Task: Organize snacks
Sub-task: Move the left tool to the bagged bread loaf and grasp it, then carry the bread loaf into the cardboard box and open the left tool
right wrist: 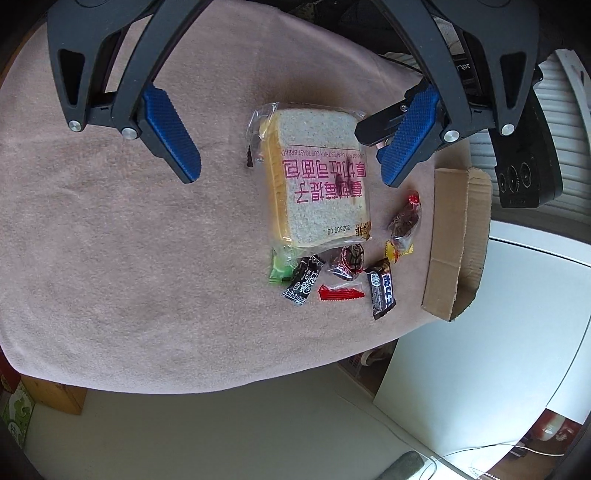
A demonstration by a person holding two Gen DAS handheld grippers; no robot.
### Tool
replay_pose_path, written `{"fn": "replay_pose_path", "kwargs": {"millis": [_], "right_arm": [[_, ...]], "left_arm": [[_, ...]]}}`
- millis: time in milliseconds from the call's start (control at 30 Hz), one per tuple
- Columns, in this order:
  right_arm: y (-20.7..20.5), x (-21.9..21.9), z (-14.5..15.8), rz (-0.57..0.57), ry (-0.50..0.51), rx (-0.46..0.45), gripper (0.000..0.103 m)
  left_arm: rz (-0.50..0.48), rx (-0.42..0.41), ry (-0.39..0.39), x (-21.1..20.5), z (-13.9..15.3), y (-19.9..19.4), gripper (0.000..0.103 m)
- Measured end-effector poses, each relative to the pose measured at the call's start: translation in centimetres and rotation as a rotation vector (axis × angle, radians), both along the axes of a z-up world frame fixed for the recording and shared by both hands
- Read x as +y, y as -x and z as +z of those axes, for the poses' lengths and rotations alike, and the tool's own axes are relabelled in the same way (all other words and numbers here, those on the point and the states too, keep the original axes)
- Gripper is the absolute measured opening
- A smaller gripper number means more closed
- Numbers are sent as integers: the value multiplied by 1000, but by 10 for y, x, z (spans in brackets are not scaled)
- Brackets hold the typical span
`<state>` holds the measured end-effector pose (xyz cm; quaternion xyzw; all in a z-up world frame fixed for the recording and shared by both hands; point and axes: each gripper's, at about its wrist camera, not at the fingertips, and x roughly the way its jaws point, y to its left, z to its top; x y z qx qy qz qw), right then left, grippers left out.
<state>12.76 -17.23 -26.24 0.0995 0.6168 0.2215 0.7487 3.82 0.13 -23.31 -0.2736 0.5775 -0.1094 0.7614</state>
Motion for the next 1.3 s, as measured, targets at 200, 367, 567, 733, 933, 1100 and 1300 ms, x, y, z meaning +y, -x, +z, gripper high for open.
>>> {"fn": "replay_pose_path", "kwargs": {"millis": [200,367,567,733,933,1100,1300], "right_arm": [[-8,11,-15,42,6,35,92],[-12,16,-28,59,-8,84,80],[-12,19,-41,70,-35,145,64],[-10,22,-41,69,-35,144,62],[-7,26,-37,69,-29,143,61],[-4,31,-28,83,-23,123,60],[-5,41,-15,101,-25,100,60]], "left_arm": [[-24,12,4,-2,-6,-1,47],[-47,5,7,-3,-6,-3,44],[-68,0,2,-3,-4,-7,42],[-87,-16,-16,-8,-2,-8,41],[-90,-33,-47,-22,-1,-16,41],[-81,-55,-59,-19,7,-13,41],[-68,-83,-72,-11,18,-9,41]]}}
